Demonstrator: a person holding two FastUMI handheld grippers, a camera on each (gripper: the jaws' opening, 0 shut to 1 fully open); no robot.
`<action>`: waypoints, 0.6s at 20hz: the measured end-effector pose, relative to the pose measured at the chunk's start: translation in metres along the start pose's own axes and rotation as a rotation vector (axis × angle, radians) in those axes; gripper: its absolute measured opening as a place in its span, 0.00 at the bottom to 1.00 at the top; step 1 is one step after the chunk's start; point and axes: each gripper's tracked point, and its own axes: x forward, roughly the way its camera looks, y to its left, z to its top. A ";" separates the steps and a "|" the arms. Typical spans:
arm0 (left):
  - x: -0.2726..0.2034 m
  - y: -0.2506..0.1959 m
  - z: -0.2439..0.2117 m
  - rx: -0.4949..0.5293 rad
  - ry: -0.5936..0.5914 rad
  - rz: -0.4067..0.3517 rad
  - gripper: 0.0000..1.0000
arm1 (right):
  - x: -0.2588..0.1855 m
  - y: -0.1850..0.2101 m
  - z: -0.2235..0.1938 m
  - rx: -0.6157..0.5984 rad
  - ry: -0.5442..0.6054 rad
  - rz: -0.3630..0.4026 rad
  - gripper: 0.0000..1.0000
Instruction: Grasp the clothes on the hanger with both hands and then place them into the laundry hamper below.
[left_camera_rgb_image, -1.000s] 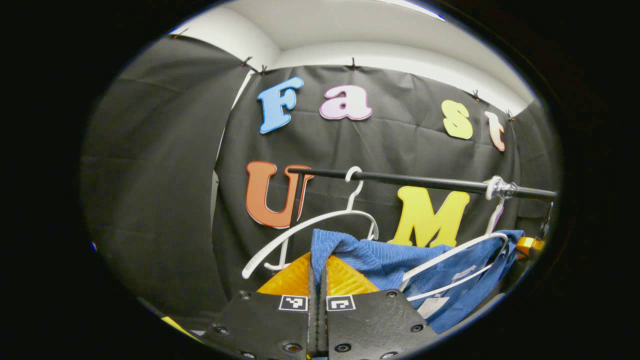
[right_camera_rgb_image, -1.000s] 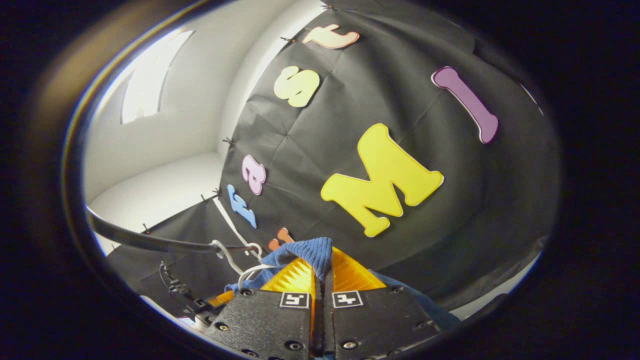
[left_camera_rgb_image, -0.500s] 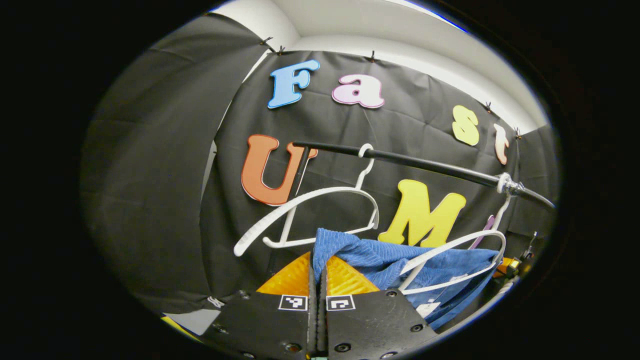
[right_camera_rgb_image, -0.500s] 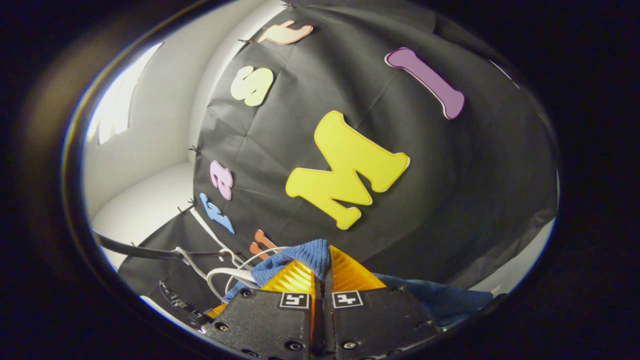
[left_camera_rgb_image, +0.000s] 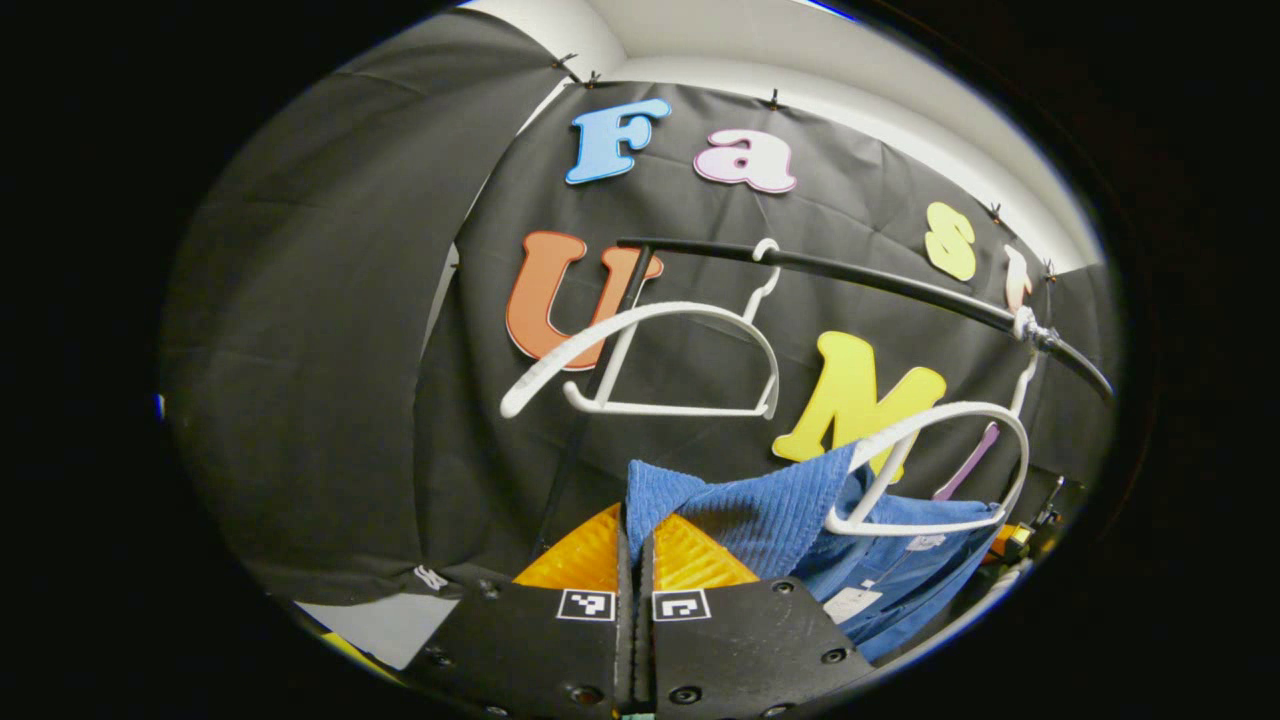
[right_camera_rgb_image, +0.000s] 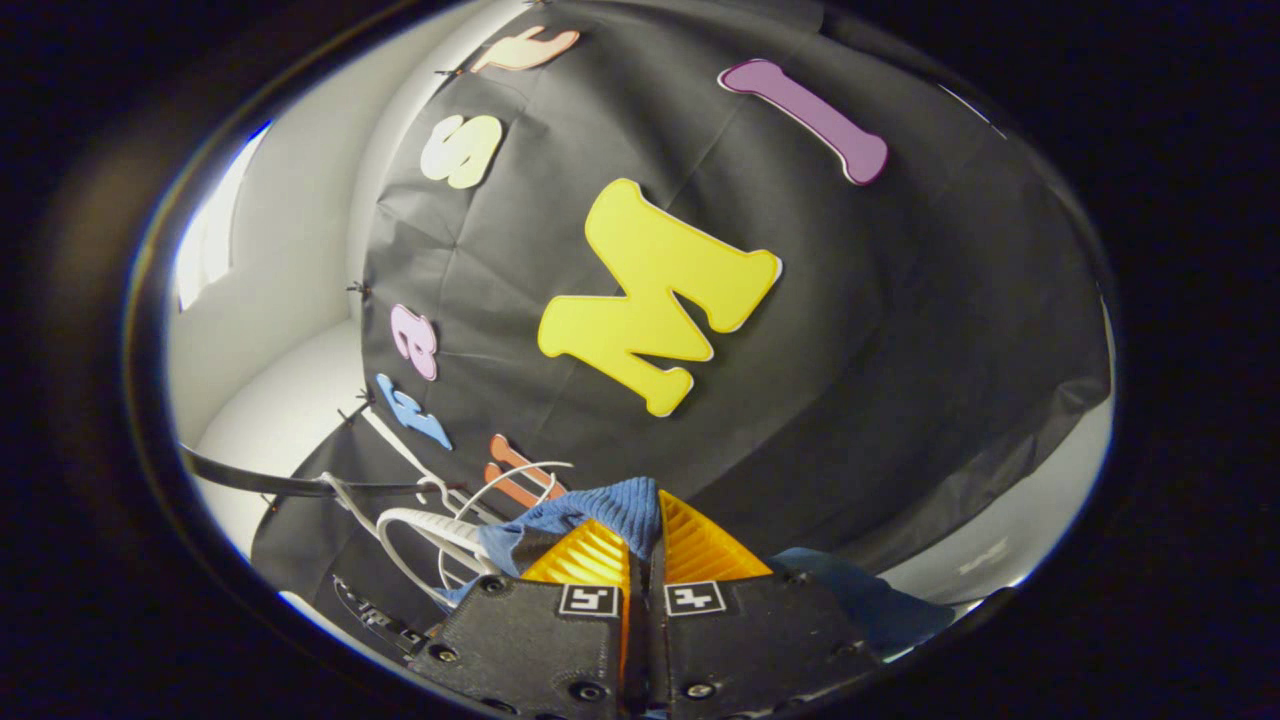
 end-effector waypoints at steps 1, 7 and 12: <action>-0.004 0.001 -0.003 -0.002 0.003 -0.002 0.00 | -0.001 -0.003 -0.002 0.009 0.005 -0.008 0.04; -0.016 0.016 -0.040 0.007 0.080 0.039 0.00 | -0.007 -0.049 -0.043 0.021 0.082 -0.129 0.04; -0.031 0.023 -0.092 0.004 0.177 0.083 0.00 | -0.023 -0.084 -0.094 -0.006 0.167 -0.198 0.04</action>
